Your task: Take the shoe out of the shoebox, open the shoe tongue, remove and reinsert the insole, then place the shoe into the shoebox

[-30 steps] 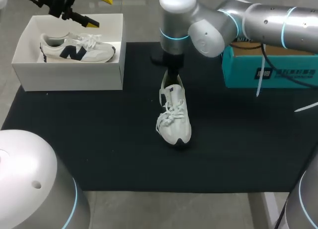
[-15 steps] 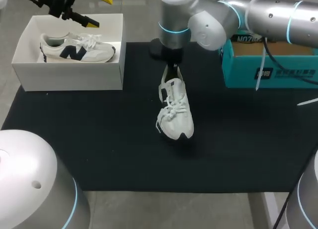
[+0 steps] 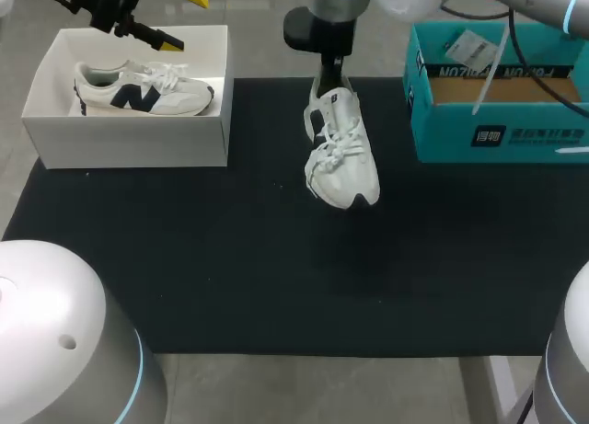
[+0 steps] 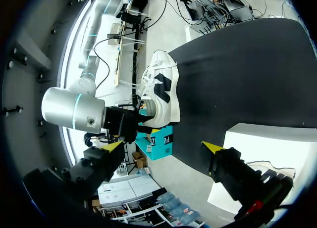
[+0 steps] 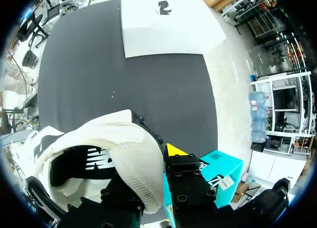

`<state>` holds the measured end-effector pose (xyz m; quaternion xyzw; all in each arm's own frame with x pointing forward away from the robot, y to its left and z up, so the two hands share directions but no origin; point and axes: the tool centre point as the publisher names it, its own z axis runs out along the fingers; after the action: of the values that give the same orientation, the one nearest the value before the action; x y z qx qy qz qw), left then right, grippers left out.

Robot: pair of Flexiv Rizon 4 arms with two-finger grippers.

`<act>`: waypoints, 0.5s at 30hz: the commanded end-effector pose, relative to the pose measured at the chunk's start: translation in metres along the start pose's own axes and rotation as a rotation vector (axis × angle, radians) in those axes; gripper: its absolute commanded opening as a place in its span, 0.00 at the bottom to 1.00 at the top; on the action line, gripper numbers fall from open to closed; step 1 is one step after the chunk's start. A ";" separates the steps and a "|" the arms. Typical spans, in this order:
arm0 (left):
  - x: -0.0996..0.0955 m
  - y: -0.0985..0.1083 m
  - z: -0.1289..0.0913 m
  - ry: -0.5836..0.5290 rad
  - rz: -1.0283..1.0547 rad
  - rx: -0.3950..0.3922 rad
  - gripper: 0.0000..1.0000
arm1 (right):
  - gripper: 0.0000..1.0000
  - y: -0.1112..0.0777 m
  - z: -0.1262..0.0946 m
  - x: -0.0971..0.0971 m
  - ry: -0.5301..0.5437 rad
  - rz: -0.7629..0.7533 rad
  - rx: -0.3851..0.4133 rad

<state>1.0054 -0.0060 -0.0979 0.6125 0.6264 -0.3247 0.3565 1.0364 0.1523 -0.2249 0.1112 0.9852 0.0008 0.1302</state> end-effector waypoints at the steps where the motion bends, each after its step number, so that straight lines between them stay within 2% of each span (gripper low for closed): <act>1: 0.000 0.001 0.000 0.003 0.001 0.001 1.00 | 0.00 -0.008 -0.081 -0.010 0.007 0.010 -0.004; 8: 0.000 0.001 0.000 0.003 0.001 0.001 1.00 | 0.00 -0.022 -0.135 -0.024 -0.004 0.018 0.022; 13: 0.000 0.001 0.000 0.003 0.001 0.001 1.00 | 0.00 -0.033 -0.167 -0.033 -0.012 0.045 0.017; 15: 0.000 0.001 0.000 0.003 0.001 0.001 1.00 | 0.00 -0.036 -0.177 -0.035 -0.028 0.077 -0.008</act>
<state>1.0054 -0.0061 -0.0979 0.6125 0.6263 -0.3247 0.3565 1.0309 0.1213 -0.0872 0.1409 0.9806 -0.0030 0.1359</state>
